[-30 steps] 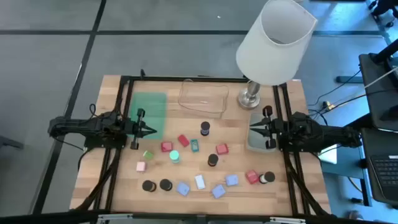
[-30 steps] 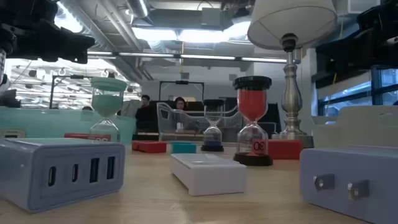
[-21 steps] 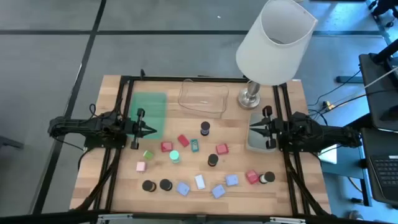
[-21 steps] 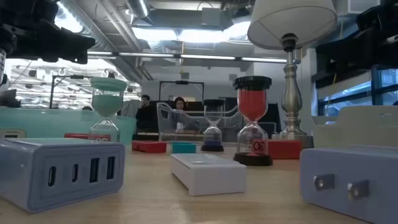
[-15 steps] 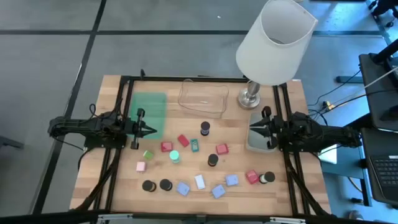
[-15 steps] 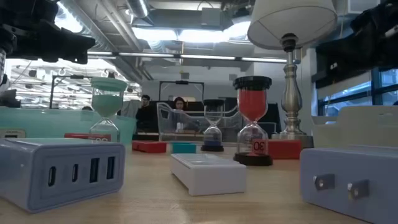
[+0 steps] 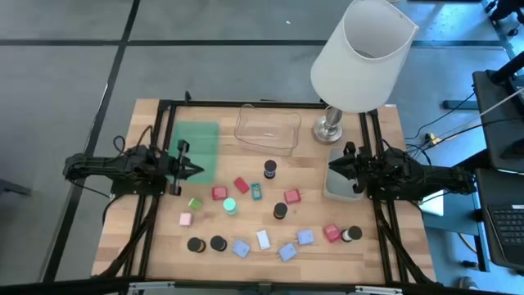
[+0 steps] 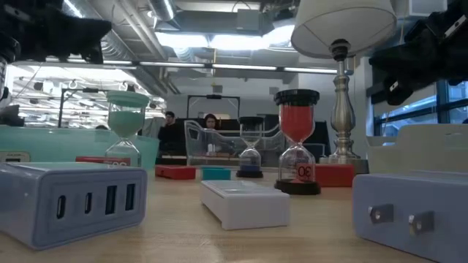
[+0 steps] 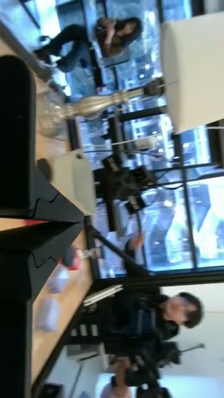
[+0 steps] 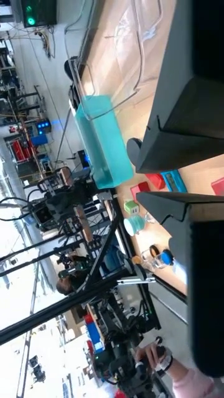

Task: Pick & Place Office items
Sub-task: Put the top blue hourglass into the green bin

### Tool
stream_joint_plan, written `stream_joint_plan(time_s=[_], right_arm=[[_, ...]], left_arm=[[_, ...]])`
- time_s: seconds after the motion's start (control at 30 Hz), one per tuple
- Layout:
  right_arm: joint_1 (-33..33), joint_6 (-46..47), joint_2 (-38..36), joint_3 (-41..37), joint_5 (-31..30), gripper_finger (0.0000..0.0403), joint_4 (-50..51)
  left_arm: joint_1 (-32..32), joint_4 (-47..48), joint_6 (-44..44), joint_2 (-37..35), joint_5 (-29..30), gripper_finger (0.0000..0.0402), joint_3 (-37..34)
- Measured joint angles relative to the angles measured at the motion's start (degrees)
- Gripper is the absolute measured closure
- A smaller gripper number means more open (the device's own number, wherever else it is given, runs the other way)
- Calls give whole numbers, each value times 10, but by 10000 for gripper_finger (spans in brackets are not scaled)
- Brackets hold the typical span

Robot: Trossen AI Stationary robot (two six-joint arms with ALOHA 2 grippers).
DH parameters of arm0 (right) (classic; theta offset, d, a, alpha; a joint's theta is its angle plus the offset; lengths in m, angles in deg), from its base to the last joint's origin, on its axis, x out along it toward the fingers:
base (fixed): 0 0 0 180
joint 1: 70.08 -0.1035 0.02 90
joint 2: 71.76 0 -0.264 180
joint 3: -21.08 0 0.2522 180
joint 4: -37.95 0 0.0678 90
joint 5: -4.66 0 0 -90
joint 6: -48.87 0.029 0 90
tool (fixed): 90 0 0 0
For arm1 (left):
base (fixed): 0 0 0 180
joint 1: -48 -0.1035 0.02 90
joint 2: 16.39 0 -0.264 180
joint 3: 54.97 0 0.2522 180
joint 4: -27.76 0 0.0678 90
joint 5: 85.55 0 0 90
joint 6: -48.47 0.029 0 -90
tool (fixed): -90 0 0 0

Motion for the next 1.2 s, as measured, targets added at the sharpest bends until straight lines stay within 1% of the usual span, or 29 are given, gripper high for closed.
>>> stream_joint_plan(time_s=[0.1,0.27,0.4,0.53,0.63,0.77,0.87,0.97,1.07,1.13,1.2], right_arm=[[0,0,0,0,-5,339,0],[0,-52,0,0,-41,339,0],[0,-56,0,0,-61,339,0],[0,-56,0,0,-87,339,0],[0,-67,0,0,-116,339,-1],[0,-77,0,0,-157,331,-10],[0,-82,0,0,-190,312,-18],[0,-82,0,0,-216,281,-17],[0,-82,0,0,-235,244,-17],[0,-82,0,0,-260,219,-17],[0,-82,0,1,-284,198,-17]], left_arm=[[0,-23,0,0,0,395,0],[0,-56,-1,0,0,395,0],[0,-86,-1,0,0,395,0],[0,-90,4,0,1,395,0],[-1,-89,36,0,23,395,0],[-1,-88,39,0,35,395,0],[-1,-89,74,0,56,395,0],[-1,-88,99,0,88,395,0],[-1,-89,83,0,140,395,0],[-1,-89,69,0,179,394,0],[-1,-89,62,0,206,388,0]])
